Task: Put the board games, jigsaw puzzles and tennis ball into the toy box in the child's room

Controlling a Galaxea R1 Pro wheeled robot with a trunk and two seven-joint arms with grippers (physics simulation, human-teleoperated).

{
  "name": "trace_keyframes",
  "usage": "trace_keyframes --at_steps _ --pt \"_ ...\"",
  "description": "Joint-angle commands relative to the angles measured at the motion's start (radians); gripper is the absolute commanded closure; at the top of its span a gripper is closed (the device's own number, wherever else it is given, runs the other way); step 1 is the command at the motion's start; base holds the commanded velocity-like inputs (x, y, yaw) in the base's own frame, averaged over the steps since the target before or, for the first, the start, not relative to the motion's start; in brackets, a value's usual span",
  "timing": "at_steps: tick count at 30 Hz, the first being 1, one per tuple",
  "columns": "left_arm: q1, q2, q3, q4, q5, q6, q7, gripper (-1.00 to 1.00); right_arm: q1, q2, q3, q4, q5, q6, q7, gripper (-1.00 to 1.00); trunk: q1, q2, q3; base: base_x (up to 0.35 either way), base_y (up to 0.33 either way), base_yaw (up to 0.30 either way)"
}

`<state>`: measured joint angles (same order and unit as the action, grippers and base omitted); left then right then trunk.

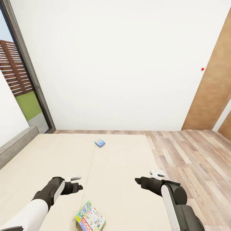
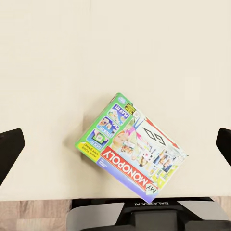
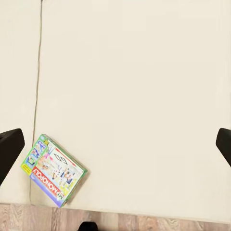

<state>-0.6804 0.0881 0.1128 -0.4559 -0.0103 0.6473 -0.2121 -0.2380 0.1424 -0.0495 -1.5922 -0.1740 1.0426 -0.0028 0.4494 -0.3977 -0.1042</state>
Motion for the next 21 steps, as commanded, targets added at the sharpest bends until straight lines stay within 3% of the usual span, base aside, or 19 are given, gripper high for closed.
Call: trace_keyframes --at_steps 1,21 --pt "-0.001 -0.001 0.005 -0.001 -0.002 0.006 -0.004 -1.00 -0.001 0.001 -0.002 -0.001 -0.004 0.005 0.000 -1.00 0.001 -0.002 -0.002 0.000 0.000 0.000" --pt "-0.001 0.005 0.003 0.005 -0.001 0.018 -0.004 -1.00 -0.003 0.000 -0.003 0.001 -0.004 0.005 0.000 -1.00 0.001 -0.002 -0.024 0.000 0.000 0.000"
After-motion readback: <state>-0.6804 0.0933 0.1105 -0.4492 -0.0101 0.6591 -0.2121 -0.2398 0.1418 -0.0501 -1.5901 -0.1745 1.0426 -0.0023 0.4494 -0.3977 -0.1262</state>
